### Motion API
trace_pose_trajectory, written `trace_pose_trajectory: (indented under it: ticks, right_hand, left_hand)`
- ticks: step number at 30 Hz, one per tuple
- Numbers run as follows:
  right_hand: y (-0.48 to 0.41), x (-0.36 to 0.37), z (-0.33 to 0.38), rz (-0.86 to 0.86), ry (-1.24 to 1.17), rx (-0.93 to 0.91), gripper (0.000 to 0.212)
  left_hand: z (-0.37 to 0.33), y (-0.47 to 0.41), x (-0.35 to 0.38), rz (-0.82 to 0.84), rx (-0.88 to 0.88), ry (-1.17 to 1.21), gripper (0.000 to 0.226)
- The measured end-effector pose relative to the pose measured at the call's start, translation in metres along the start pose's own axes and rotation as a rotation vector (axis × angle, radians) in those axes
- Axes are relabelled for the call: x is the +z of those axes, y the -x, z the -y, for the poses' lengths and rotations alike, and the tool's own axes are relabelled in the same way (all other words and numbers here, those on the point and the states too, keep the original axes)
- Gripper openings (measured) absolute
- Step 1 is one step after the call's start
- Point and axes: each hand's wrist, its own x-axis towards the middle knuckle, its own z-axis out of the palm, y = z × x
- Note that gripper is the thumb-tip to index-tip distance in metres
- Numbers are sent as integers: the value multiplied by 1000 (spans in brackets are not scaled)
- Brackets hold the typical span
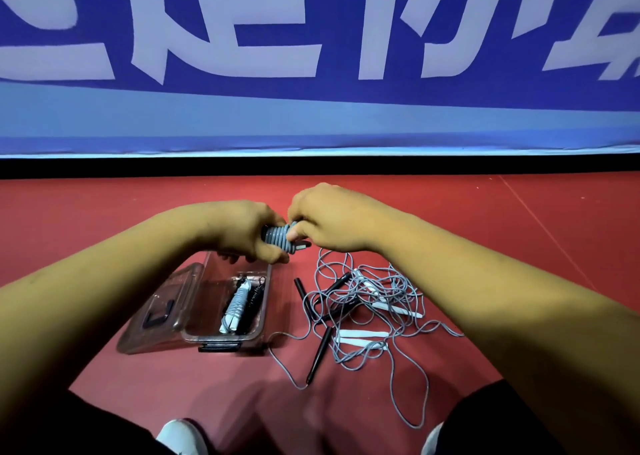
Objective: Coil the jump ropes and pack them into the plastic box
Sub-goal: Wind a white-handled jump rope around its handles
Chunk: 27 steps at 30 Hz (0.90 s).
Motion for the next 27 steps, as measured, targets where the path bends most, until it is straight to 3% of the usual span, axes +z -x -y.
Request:
trace_pose_trajectory:
  ticks: [4,7,9,11,15,19,23,27]
  right_hand:
    - [4,-5,-3,-26,-437,78,24]
    - [2,-6,-4,-98,-675,152,28]
    - [0,-7,-6,-165,-876,207,30]
    - [-2,-12,-5,-203,-1057,218,33]
    - [-1,-18,-3,-200,-1177,216,35]
    - [-2,-20,-2,-255,-1322,274,35]
    - [-3,-23,-6,-231,-1411,303,41]
    - [-5,-20,-9,-272,-1472,380,34]
  left_hand:
    - [-1,5,-7,-60,34,-73,41]
    - [1,10,-11,-300,114,-313,50]
    - [-2,14,-13,-442,118,-479,47]
    - [-4,15,-17,-540,150,-502,37]
    - [-4,20,-16,-584,293,-256,36]
    - [-12,23,-12,-585,326,61,21]
    - [-23,22,-7,-540,373,498,16]
    - [-24,16,-1,-487,416,956,45]
